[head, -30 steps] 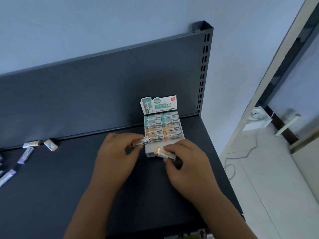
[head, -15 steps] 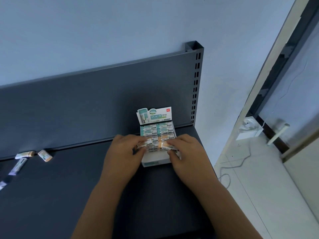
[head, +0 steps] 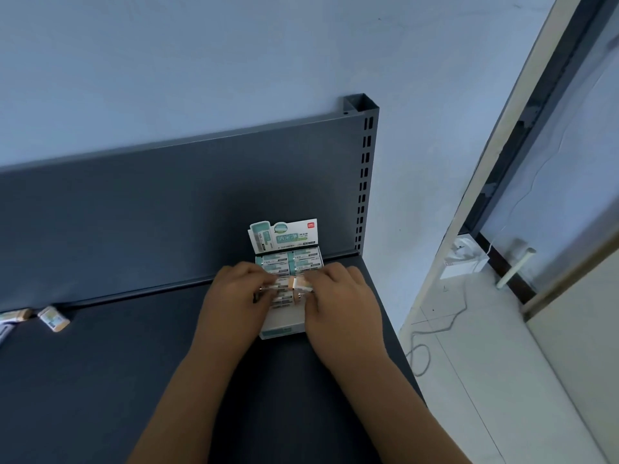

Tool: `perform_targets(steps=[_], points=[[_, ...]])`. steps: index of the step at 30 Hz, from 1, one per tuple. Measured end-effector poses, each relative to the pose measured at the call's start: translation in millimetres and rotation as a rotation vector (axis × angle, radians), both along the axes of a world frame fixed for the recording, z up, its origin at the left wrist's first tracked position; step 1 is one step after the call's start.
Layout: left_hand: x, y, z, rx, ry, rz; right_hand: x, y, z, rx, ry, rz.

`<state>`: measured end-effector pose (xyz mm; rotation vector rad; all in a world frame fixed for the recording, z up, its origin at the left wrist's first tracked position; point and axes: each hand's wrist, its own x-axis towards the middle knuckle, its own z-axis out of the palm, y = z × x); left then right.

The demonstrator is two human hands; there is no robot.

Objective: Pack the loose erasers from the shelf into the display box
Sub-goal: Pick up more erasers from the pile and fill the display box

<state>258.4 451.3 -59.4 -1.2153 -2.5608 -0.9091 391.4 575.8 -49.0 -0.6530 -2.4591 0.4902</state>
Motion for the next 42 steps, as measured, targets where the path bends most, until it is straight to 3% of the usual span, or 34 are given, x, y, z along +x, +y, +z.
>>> perform_targets(steps=[12, 28, 42], points=[[-6.0, -2.4, 3.1, -0.015, 0.073, -0.016, -16.9, 7.9, -7.6, 0.067, -0.132, -0.026], [-10.0, -3.0, -0.5, 0.001, 0.070, -0.065, -23.1, 8.4, -11.2, 0.022, -0.099, -0.083], [-2.1, 2.8, 1.1, -0.078, 0.208, -0.046, -24.1, 16.1, -8.9, -0.102, -0.056, -0.082]])
